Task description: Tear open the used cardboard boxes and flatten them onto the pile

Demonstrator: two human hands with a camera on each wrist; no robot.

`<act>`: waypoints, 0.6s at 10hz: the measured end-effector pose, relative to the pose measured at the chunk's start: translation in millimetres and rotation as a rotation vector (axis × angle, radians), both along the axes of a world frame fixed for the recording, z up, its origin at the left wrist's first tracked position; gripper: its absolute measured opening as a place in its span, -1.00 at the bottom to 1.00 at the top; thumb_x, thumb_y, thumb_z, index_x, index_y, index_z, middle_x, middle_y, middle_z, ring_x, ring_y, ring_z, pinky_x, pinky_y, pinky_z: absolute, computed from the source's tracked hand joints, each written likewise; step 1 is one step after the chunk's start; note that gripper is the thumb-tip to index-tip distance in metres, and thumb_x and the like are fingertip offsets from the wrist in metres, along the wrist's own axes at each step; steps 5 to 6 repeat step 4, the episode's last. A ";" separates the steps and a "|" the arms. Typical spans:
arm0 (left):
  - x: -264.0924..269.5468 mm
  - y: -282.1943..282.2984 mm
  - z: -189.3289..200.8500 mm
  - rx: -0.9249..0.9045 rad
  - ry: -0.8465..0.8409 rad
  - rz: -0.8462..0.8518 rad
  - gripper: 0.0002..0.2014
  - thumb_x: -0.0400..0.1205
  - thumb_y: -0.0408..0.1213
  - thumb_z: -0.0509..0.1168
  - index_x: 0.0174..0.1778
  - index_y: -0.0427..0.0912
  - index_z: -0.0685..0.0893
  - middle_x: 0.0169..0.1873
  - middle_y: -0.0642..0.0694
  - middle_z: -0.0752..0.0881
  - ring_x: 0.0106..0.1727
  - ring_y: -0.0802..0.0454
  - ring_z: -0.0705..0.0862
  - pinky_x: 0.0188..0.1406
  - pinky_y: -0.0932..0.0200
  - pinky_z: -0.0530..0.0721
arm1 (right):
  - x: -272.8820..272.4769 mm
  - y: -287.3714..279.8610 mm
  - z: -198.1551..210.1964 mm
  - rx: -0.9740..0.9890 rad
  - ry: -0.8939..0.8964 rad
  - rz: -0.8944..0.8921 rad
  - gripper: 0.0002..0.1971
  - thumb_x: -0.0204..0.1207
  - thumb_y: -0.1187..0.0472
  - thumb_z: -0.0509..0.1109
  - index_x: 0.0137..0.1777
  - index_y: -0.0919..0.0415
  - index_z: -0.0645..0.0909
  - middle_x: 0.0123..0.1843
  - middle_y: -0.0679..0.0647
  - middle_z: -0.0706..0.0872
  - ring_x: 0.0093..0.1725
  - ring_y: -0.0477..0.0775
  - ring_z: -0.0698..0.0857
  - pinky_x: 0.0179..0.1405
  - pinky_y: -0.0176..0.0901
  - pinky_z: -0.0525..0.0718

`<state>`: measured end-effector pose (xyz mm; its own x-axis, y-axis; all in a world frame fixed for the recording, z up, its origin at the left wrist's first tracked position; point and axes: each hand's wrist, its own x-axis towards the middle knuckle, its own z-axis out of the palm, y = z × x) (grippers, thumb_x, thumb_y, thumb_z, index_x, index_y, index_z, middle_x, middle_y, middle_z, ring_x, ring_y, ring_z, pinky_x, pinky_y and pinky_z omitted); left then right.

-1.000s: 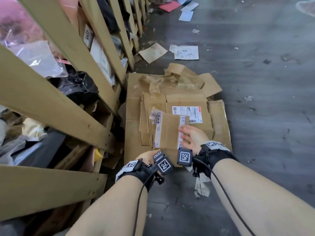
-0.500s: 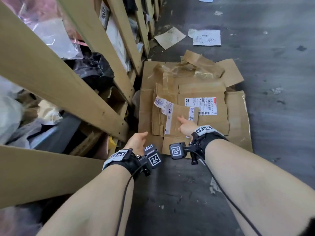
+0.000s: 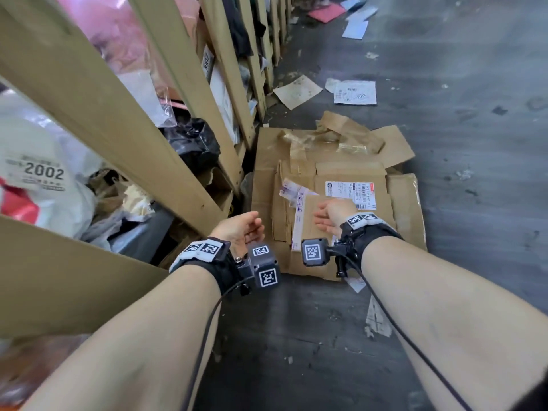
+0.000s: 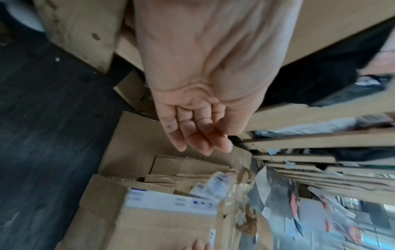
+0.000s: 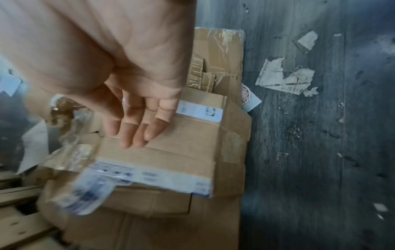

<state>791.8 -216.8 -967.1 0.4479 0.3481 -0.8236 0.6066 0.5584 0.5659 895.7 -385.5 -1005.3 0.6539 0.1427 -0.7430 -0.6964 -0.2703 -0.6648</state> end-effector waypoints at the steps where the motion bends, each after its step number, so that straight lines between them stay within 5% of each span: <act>1: 1.5 -5.5 47.5 0.032 -0.010 -0.012 -0.75 0.67 -0.33 0.29 -0.35 -0.20 0.53 -0.64 0.00 0.57 -0.53 0.11 0.56 -0.23 0.15 0.67 | -3.1 3.5 50.8 0.096 0.059 -0.113 -0.65 0.68 0.38 0.04 0.33 0.24 0.58 -0.62 0.08 0.57 -0.69 -0.09 0.50 -0.67 -0.37 0.46; 2: -5.8 -15.0 99.3 0.070 0.060 -0.078 -0.74 0.69 -0.35 0.25 -0.35 -0.20 0.53 -0.67 0.01 0.54 -0.49 0.10 0.51 -0.20 0.17 0.64 | -17.1 4.0 110.0 0.107 0.087 -0.113 -0.65 0.65 0.46 -0.03 -0.18 0.28 0.57 -0.68 0.08 0.49 -0.74 -0.04 0.44 -0.79 -0.47 0.36; 3: -4.8 -26.3 181.4 0.064 0.069 -0.112 -0.74 0.71 -0.40 0.19 -0.32 -0.22 0.59 -0.66 0.00 0.51 -0.52 0.13 0.48 -0.25 0.22 0.60 | -27.3 7.4 189.8 0.113 0.070 -0.010 -0.62 0.60 0.51 -0.08 -0.24 0.27 0.53 -0.50 0.09 0.43 -0.69 -0.07 0.37 -0.78 -0.46 0.31; 4: -0.6 -32.2 263.8 0.072 0.024 -0.107 -0.70 0.69 -0.43 0.16 -0.40 -0.19 0.48 -0.76 0.02 0.45 -0.72 0.16 0.41 -0.29 0.21 0.57 | -27.8 12.3 275.6 0.142 0.069 0.022 -0.62 0.59 0.48 -0.10 -0.22 0.25 0.53 -0.53 0.04 0.38 -0.74 -0.12 0.30 -0.76 -0.48 0.25; 6: -0.6 -32.2 263.8 0.072 0.024 -0.107 -0.70 0.69 -0.43 0.16 -0.40 -0.19 0.48 -0.76 0.02 0.45 -0.72 0.16 0.41 -0.29 0.21 0.57 | -27.8 12.3 275.6 0.142 0.069 0.022 -0.62 0.59 0.48 -0.10 -0.22 0.25 0.53 -0.53 0.04 0.38 -0.74 -0.12 0.30 -0.76 -0.48 0.25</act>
